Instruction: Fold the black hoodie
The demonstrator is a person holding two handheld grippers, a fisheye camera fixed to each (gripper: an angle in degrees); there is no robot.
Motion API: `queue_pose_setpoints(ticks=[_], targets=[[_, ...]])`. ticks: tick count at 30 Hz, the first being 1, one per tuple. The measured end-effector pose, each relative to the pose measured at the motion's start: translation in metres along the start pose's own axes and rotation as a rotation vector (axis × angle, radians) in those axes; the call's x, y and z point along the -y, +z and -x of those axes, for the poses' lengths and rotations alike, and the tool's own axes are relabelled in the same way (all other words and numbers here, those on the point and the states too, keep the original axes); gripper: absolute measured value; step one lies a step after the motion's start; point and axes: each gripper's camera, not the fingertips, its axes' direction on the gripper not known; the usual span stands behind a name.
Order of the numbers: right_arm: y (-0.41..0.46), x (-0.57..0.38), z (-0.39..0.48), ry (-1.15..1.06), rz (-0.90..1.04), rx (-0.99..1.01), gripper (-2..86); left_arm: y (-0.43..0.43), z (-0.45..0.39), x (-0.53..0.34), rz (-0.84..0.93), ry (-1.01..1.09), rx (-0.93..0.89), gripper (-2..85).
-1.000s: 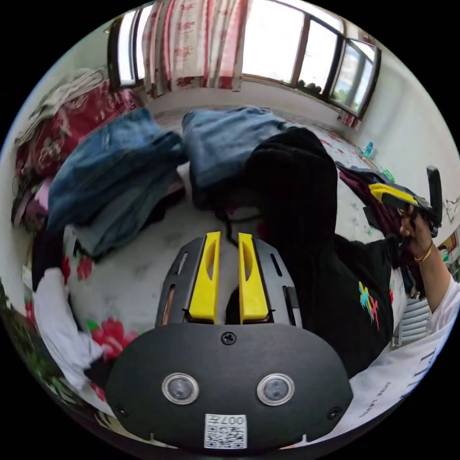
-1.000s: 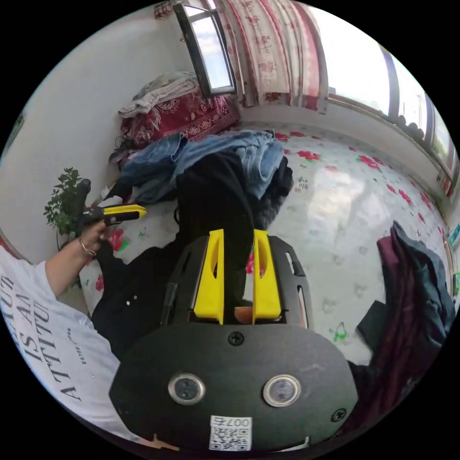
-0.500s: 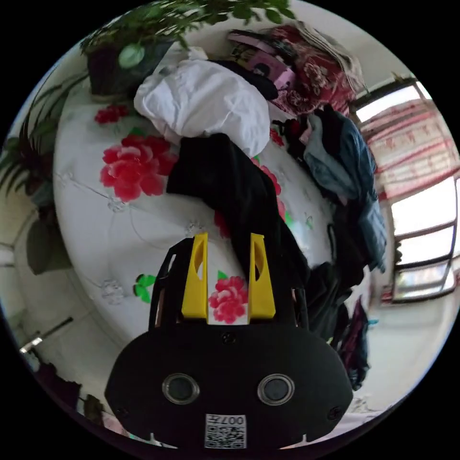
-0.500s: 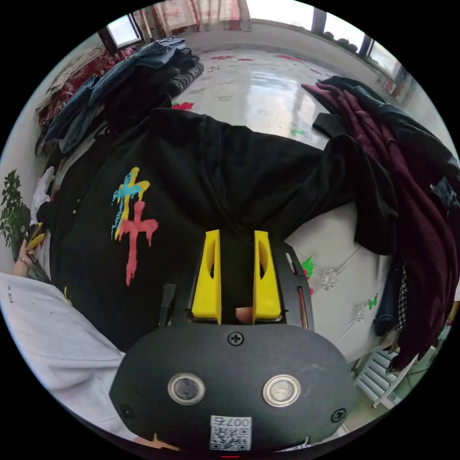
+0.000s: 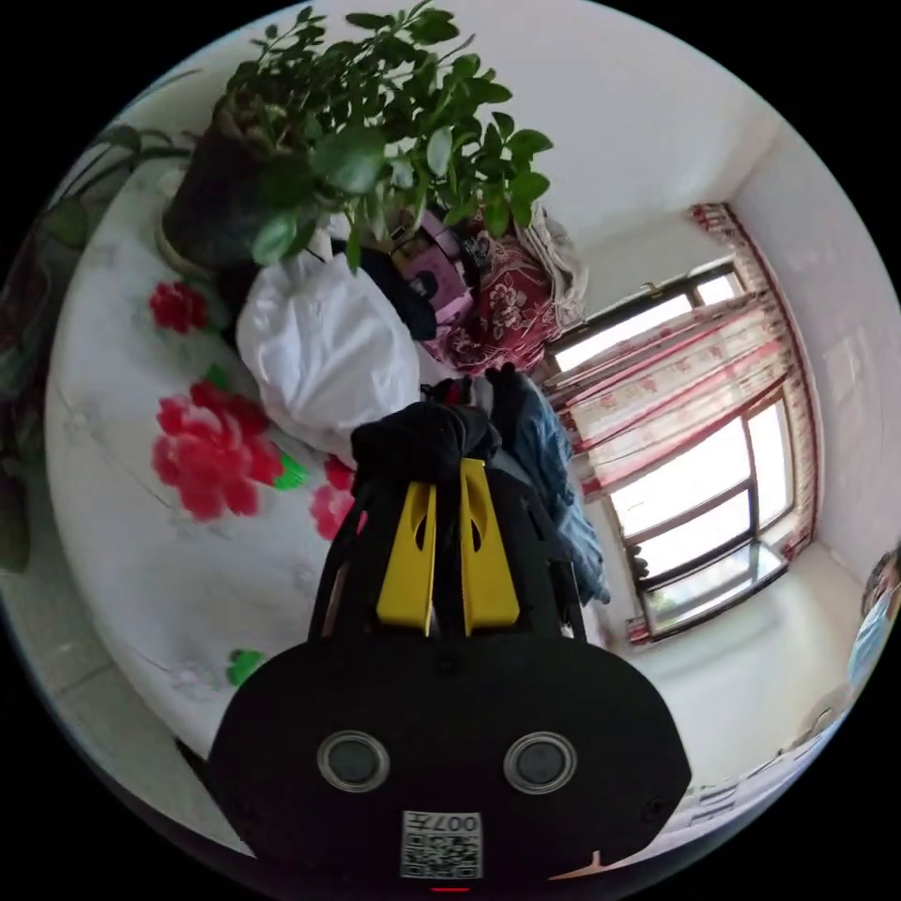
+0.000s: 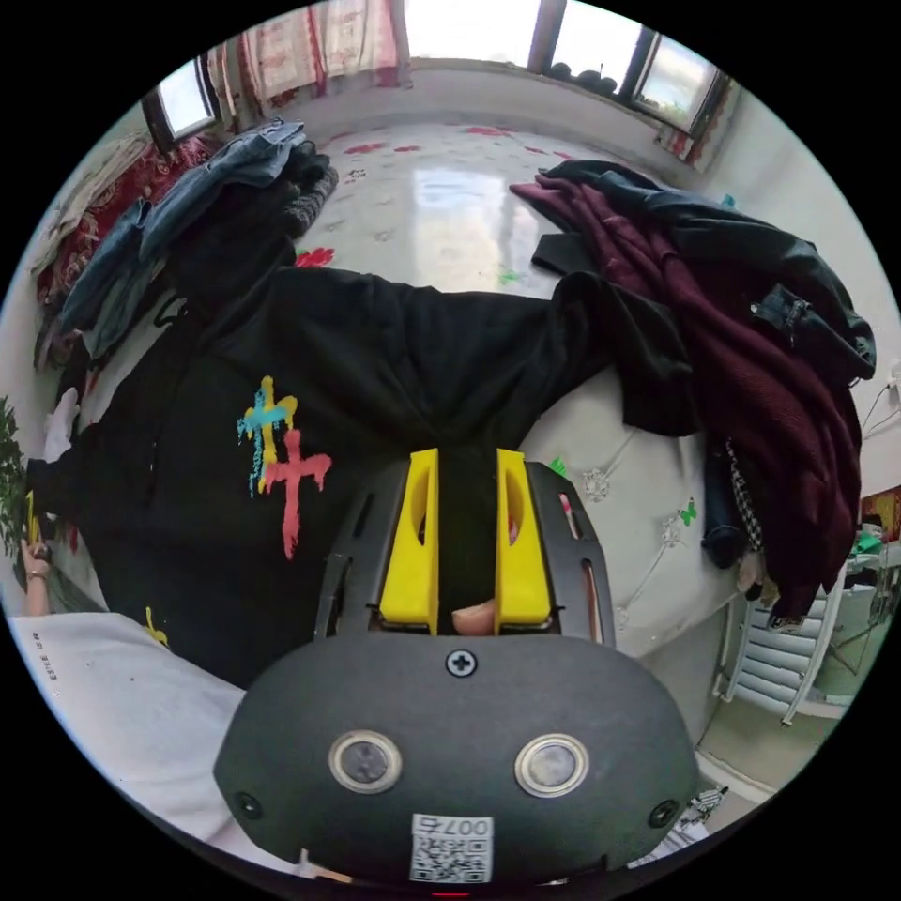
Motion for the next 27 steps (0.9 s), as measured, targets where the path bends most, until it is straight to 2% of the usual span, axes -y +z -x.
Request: queue_pose_setpoints(ticks=[4,7,10,12,13,15,16,18,22,24,27], targets=[[-0.018,-0.025,0.005,-0.010,-0.056,0.194,6.9,0.000,0.026,-0.007,0.054,-0.130,0.015,3.8],[-0.026,-0.033,0.007,-0.002,-0.084,0.313,6.9,0.006,-0.003,-0.019,0.023,-0.018,-0.018,3.8],[-0.040,-0.038,0.007,-0.010,-0.112,0.367,7.0,0.022,-0.069,-0.028,0.064,0.192,-0.153,4.2],[-0.055,-0.045,0.001,-0.008,-0.161,0.374,7.2,0.036,-0.156,-0.053,0.172,0.512,-0.320,5.4],[-0.059,-0.048,-0.001,-0.002,-0.179,0.374,7.2,0.039,-0.179,-0.065,0.209,0.602,-0.369,5.8],[-0.068,-0.061,-0.015,0.055,-0.237,0.345,7.8,0.051,-0.264,-0.132,0.408,0.918,-0.573,9.1],[-0.068,-0.065,-0.018,0.070,-0.246,0.337,7.9,0.054,-0.280,-0.153,0.464,0.973,-0.618,10.0],[-0.058,-0.077,-0.032,0.142,-0.219,0.350,8.4,0.068,-0.315,-0.237,0.704,1.125,-0.742,13.4],[-0.044,-0.097,-0.042,0.208,-0.191,0.383,8.9,0.095,-0.297,-0.322,0.941,1.105,-0.680,13.9],[-0.037,-0.102,-0.041,0.202,-0.174,0.381,9.2,0.106,-0.268,-0.345,1.014,1.069,-0.531,13.5],[-0.024,-0.096,-0.038,0.193,-0.148,0.380,9.4,0.113,-0.238,-0.347,1.033,1.078,-0.324,13.1]])
